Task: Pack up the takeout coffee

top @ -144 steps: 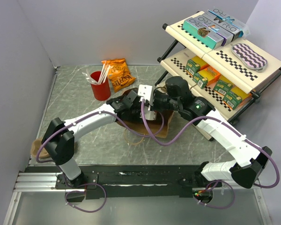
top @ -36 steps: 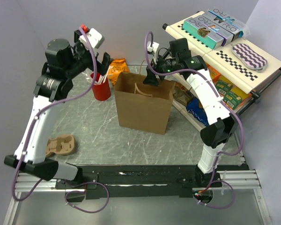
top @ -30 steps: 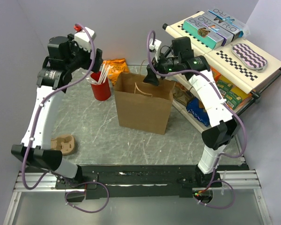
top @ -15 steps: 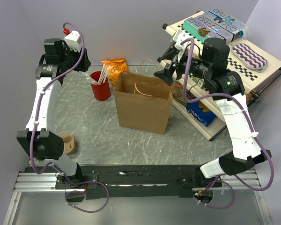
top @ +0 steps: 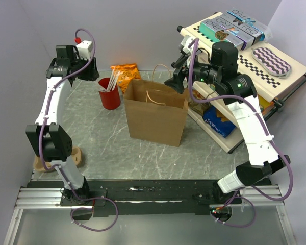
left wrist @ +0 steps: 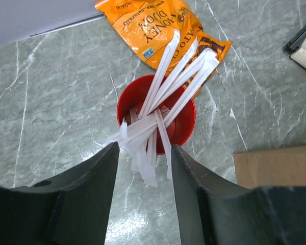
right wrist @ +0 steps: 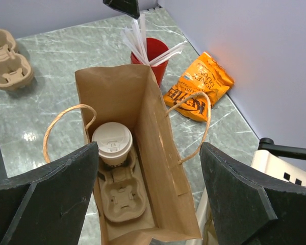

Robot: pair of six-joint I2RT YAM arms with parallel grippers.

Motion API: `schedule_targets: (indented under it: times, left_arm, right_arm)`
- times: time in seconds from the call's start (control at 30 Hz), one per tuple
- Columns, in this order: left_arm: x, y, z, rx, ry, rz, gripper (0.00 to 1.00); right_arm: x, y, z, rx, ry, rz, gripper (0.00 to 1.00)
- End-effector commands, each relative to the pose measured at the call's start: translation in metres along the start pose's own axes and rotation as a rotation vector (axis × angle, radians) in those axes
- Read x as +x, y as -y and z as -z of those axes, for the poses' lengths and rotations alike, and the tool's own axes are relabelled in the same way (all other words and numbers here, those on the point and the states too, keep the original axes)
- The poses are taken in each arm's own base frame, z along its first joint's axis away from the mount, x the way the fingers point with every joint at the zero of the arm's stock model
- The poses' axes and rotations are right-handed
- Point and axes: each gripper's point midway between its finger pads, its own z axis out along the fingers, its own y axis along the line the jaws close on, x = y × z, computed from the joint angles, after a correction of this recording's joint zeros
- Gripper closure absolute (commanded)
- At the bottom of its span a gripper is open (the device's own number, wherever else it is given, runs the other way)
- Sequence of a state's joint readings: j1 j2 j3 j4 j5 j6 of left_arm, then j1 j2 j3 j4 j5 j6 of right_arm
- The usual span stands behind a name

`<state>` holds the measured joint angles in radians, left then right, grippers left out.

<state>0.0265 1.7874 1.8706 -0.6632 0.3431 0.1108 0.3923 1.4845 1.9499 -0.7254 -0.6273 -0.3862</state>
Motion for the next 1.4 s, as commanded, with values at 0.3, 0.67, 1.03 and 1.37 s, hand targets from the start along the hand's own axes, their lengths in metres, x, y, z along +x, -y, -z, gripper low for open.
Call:
schedule_targets:
  times: [0.3,0.67,1.03,1.37]
  left_arm:
    - [-0.025,-0.013,-0.007,-0.043,0.054,-0.038,0.59]
    - [-0.010,-0.016,-0.018,-0.045,0.004,-0.047,0.58]
    - [-0.007,-0.021,-0.026,-0.054,-0.009,-0.052,0.66]
    - [-0.006,-0.017,-0.029,-0.037,-0.016,-0.059,0.94]
  right_arm:
    - [-0.003,0.003,0.001,0.012,0.012,-0.003,0.14]
    - [0.000,0.002,0.000,0.011,0.004,0.000,0.14]
    - [-0.001,0.005,-0.002,0.016,0.006,0.005,0.14]
    - [0.000,0.007,-0.002,0.024,0.001,0.009,0.14]
